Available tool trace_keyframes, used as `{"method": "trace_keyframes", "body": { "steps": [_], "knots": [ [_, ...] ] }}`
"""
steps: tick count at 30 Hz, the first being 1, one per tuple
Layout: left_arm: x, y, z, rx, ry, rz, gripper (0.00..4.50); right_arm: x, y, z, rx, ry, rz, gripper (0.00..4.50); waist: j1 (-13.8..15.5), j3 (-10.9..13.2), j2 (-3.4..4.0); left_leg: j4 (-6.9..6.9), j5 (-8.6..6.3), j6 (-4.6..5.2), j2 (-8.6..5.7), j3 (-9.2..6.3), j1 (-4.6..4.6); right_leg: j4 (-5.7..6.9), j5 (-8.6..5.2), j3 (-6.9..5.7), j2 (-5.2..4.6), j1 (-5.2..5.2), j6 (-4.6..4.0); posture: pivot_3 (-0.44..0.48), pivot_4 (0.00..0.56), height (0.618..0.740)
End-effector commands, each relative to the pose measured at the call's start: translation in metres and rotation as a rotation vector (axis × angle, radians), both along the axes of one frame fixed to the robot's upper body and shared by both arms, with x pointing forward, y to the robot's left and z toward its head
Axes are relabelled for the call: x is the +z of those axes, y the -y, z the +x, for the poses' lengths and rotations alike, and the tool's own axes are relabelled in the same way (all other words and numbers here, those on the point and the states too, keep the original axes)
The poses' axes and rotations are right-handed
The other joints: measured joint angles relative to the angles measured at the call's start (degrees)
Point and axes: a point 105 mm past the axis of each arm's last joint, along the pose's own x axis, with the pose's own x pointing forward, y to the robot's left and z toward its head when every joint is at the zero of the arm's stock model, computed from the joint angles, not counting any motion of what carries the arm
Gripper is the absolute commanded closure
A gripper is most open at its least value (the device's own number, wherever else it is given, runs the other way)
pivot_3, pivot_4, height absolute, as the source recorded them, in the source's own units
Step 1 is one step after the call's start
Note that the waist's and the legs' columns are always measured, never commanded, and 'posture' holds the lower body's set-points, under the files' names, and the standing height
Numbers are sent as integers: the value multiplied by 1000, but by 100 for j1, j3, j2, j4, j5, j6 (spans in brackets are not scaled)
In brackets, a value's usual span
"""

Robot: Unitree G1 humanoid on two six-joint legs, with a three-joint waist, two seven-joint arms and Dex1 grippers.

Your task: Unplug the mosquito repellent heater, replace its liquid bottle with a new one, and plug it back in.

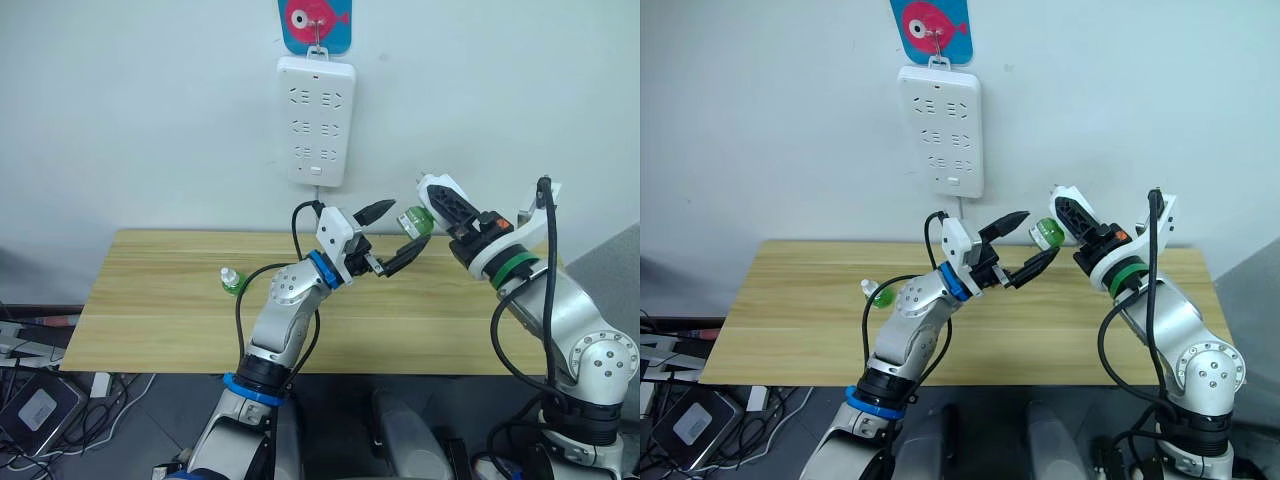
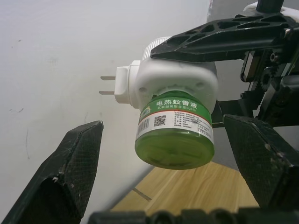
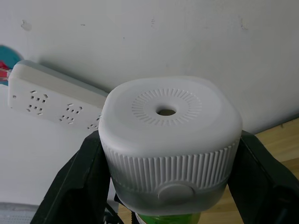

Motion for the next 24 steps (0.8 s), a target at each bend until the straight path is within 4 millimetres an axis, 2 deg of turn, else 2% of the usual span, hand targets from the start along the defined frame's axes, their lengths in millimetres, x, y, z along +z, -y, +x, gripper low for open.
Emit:
{"method": "trace_keyframes", "body": {
  "steps": [1,6,9,14,22,24],
  "knots": [
    [10,7,-5,-22,44,-18,19,14,-4,-8,25,56,19,1507,0,0,0,0,0,0,0,0,0,0,0,0,0,0,0,-116,241,740],
    [13,8,-1,-19,47,-26,19,14,-6,-9,32,54,21,1507,0,0,0,1,0,0,-1,-1,0,0,0,-1,0,0,0,-116,241,740],
    [13,9,-1,-22,48,-26,570,14,-8,-9,36,53,24,1507,-1,0,0,1,0,0,-1,-1,-1,0,0,-1,0,0,0,-121,245,740],
    [9,11,-1,-35,44,-17,2145,15,-10,-11,39,53,27,1507,-2,0,0,1,0,0,-1,-1,0,1,0,-1,0,0,0,-129,249,740],
    [13,11,2,-32,59,-14,2200,12,-14,-14,58,43,52,1507,-4,0,0,2,0,0,0,-1,0,1,0,-1,0,1,0,-130,254,740],
    [13,10,2,-46,75,6,2200,12,-14,-14,71,45,49,764,-4,0,0,2,0,0,0,-1,0,2,0,-2,0,1,0,-127,255,740]
  ]
}}
